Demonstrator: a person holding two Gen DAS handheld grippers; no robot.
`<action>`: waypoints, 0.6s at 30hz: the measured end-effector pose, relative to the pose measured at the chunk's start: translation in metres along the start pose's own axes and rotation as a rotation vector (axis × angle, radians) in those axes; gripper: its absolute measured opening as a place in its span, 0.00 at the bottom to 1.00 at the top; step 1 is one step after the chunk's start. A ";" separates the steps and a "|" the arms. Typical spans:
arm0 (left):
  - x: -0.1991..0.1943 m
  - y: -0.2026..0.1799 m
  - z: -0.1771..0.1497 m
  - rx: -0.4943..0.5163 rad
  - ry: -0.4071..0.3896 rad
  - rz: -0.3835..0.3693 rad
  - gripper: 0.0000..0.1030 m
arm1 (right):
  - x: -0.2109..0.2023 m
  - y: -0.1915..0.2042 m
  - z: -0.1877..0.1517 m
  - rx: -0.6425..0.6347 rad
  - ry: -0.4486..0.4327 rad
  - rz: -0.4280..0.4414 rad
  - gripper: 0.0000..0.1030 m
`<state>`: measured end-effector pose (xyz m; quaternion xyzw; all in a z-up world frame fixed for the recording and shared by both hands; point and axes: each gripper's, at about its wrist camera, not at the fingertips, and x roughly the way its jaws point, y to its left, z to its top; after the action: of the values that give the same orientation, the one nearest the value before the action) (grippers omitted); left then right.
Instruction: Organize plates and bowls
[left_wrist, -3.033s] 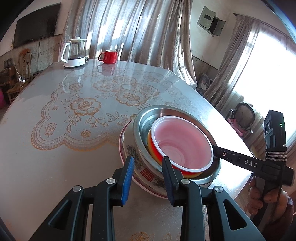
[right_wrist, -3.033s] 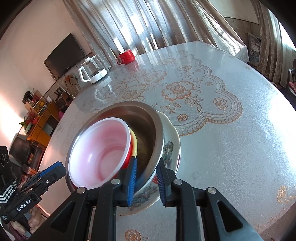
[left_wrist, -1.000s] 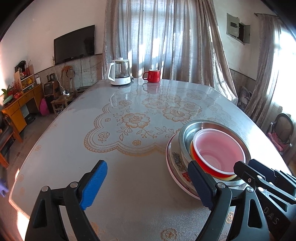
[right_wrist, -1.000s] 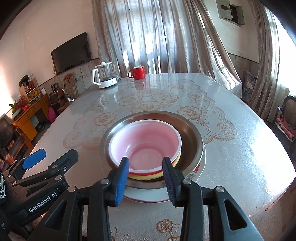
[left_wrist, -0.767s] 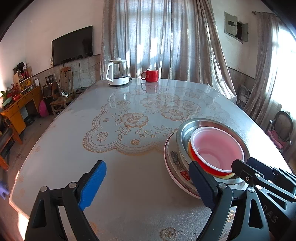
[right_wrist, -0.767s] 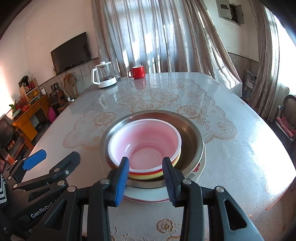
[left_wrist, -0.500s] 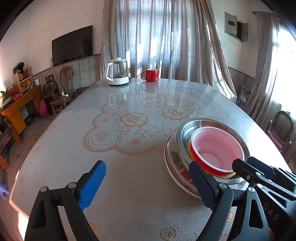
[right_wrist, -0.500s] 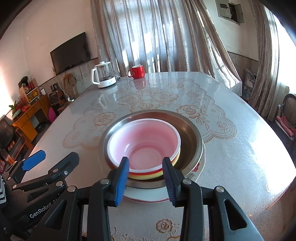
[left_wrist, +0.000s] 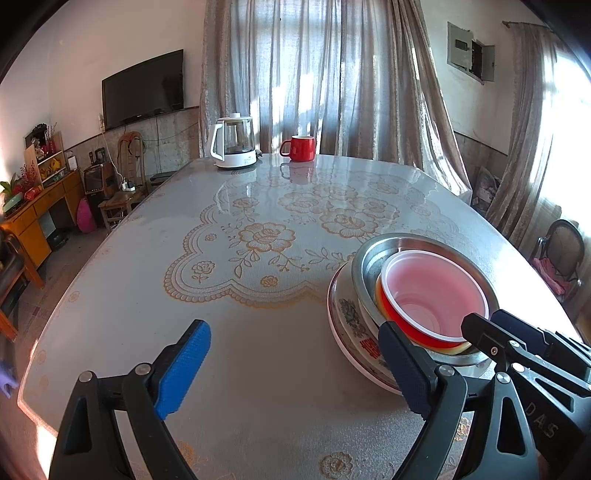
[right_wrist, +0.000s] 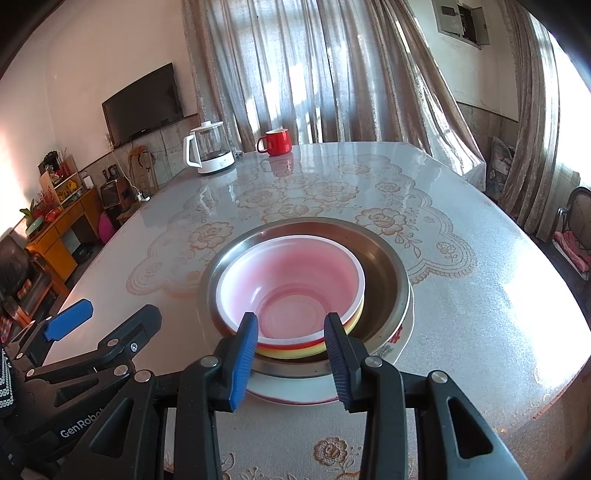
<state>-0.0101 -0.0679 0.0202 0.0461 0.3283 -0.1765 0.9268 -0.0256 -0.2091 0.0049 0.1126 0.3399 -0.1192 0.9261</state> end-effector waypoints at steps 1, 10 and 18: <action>0.000 0.000 0.000 0.000 0.000 0.000 0.90 | 0.000 -0.001 0.000 0.002 -0.004 0.001 0.36; 0.003 -0.001 0.000 0.007 0.006 -0.003 0.90 | 0.000 -0.003 0.002 0.010 -0.008 0.004 0.36; 0.004 -0.001 0.000 0.009 0.010 -0.006 0.90 | 0.000 -0.010 0.007 0.027 -0.021 0.004 0.36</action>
<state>-0.0073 -0.0705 0.0179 0.0503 0.3323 -0.1807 0.9243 -0.0248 -0.2205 0.0087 0.1246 0.3283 -0.1231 0.9282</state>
